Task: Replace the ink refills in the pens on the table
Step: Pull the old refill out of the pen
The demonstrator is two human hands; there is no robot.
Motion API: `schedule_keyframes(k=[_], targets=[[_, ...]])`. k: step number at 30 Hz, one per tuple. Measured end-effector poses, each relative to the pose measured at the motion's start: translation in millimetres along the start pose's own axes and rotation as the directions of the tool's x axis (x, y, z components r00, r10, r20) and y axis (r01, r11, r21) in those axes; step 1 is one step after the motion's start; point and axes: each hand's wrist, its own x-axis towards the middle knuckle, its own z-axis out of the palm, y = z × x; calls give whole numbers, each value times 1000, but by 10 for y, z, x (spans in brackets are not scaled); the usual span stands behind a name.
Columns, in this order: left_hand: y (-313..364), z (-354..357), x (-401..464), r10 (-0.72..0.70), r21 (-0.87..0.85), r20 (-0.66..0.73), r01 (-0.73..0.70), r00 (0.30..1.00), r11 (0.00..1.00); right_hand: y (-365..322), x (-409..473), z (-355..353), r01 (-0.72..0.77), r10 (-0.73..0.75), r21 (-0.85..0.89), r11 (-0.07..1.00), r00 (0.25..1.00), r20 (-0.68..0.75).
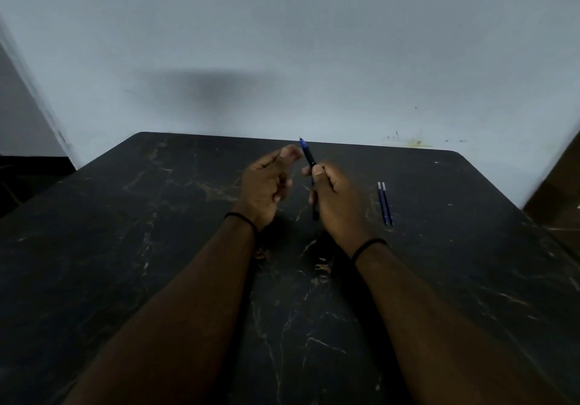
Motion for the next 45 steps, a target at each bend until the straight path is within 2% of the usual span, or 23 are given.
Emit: schedule_keyframes(k=[3, 5, 8, 11, 16, 20, 23, 27, 31, 34, 38, 41, 45], targets=[[-5, -72, 19, -44, -114, 207, 69, 977, 991, -20, 21, 29, -157, 122, 191, 969, 976, 182], [-18, -120, 42, -47, -167, 310, 103, 950, 981, -31, 21, -3, -301, 186, 330, 895, 923, 338], [-31, -189, 76, -35, -181, 409, 118, 912, 976, -67, 29, -54, -470, 206, 462, 752, 834, 512], [-46, -202, 97, -46, -179, 472, 146, 880, 973, -96, 35, -80, -552, 204, 511, 659, 785, 585], [-47, -215, 109, -70, -150, 486, 162, 871, 975, -112, 37, -116, -637, 268, 489, 596, 732, 627], [-66, -170, 102, -81, -186, 388, 164, 918, 969, -110, 37, -70, -616, 294, 444, 651, 743, 601], [-67, -113, 94, -58, -201, 300, 122, 952, 972, -107, 48, -18, -546, 305, 391, 741, 793, 528], [-58, -58, 79, -34, -234, 270, 100, 962, 967, -105, 54, 33, -458, 307, 321, 829, 852, 424], [-80, -51, 88, -24, -228, 221, 76, 975, 971, -106, 25, 54, -225, 202, 68, 972, 947, 252], [-98, -74, 91, -35, -239, 197, 82, 980, 967, -99, -14, 67, -117, 118, -17, 993, 984, 137], [-124, -113, 94, -53, -210, 170, 89, 984, 974, -75, -33, 87, -150, 150, 4, 989, 988, 47], [-146, -146, 121, -41, -198, 165, 73, 986, 977, -75, -26, 87, -118, 118, 29, 993, 993, -2], [-162, -171, 133, -40, -203, 158, 72, 987, 976, -55, -48, 97, -111, 110, 173, 979, 994, 14]])
